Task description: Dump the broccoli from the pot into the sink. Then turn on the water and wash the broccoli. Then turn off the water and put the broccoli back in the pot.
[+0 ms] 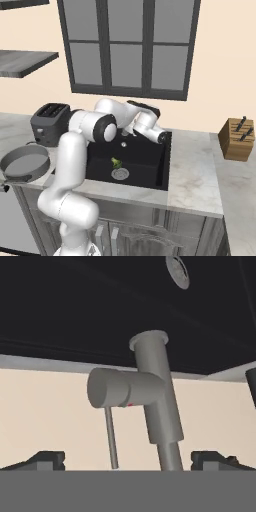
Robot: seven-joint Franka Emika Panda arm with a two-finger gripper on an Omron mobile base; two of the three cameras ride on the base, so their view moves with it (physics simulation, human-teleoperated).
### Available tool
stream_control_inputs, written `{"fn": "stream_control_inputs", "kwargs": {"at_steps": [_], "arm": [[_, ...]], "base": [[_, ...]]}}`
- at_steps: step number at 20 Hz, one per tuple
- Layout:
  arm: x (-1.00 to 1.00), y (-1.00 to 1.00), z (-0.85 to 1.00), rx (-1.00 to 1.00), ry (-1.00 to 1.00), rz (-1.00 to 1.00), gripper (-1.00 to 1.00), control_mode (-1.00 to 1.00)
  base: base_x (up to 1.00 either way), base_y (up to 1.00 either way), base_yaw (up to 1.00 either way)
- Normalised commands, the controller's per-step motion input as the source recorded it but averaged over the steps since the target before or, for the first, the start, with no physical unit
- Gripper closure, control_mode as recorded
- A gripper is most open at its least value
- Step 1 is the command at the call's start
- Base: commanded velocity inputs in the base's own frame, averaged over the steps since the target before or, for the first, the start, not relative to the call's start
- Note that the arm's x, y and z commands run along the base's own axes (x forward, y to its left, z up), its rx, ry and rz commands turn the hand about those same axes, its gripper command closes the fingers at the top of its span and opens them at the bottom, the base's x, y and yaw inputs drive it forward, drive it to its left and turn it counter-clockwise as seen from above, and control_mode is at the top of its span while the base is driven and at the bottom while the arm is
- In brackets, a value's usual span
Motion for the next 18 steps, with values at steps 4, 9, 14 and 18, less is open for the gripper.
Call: {"fn": "stream_control_inputs", "kwargs": {"at_steps": [4,9,14,18], "arm": [[0.24,0.01,-0.09,0.0,0.01,0.0,-1.0,-1.0],[0.21,0.0,-0.1,0.0,0.0,0.0,-1.0,-1.0],[0.19,0.0,-0.14,0.0,0.01,-0.01,-1.0,-1.0],[0.19,0.0,-0.12,0.0,0.01,-0.01,-1.0,-1.0]], "base": [[0.0,0.0,0.0],[0.0,0.0,0.0],[0.0,0.0,0.0],[0.0,0.0,0.0]]}}
